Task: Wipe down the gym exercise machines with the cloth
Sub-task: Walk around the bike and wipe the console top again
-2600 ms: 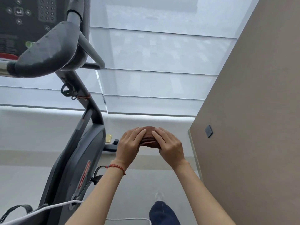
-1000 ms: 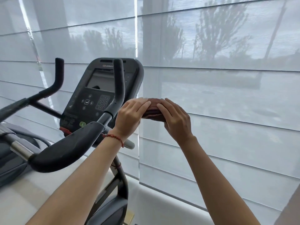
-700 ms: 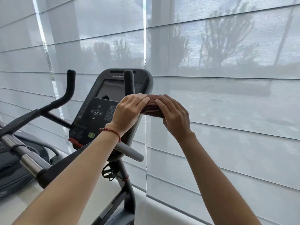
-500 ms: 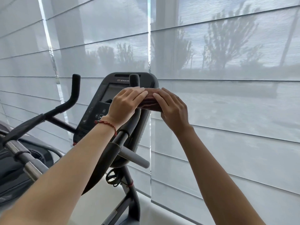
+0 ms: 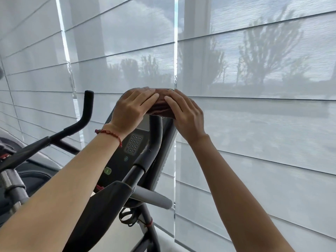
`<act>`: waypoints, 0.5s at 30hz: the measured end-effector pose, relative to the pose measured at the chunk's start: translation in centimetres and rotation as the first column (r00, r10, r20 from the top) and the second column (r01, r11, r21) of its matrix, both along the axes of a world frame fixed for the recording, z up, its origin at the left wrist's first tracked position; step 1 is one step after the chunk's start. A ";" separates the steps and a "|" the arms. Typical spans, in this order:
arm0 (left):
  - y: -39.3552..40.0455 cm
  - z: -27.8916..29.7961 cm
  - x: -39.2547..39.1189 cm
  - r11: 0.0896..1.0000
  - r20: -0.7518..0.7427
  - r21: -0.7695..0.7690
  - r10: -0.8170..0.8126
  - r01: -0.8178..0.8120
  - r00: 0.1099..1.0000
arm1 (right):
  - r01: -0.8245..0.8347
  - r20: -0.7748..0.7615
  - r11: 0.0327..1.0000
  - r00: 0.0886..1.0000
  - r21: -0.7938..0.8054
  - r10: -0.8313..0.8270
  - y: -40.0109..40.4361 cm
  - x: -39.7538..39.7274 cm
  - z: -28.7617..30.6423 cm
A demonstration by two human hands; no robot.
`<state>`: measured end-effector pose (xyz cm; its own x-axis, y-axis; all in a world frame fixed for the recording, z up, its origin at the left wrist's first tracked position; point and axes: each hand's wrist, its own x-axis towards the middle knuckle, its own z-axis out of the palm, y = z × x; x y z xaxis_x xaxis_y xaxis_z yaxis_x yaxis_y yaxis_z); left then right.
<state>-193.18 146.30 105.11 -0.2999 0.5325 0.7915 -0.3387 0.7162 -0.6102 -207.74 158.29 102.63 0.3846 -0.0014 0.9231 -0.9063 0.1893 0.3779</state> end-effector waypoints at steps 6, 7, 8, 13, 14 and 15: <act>-1.5 -0.7 -1.0 0.998 0.029 -0.036 0.046 -0.045 0.999 | -0.034 0.013 0.999 0.999 0.037 0.033 -2.5 -1.9 -1.0; -1.5 -0.9 -1.1 0.998 0.032 -0.037 0.048 -0.047 0.998 | -0.037 0.016 0.998 0.999 0.052 0.036 -2.7 -2.2 -1.3; -1.5 -1.0 -1.2 0.998 0.034 -0.041 0.050 -0.049 0.998 | -0.046 0.022 0.997 0.999 0.069 0.044 -2.9 -2.4 -1.4; -1.7 -1.3 -1.1 0.995 0.062 -0.083 0.065 -0.059 0.996 | -0.141 0.102 0.987 0.986 0.080 0.133 -3.9 -2.5 -2.5; -1.7 -1.4 -1.1 0.994 0.066 -0.090 0.066 -0.060 0.996 | -0.161 0.113 0.984 0.982 0.079 0.151 -4.0 -2.5 -2.7; -1.7 -1.5 -1.1 0.994 0.070 -0.094 0.066 -0.059 0.995 | -0.180 0.125 0.980 0.978 0.079 0.170 -4.0 -2.5 -2.9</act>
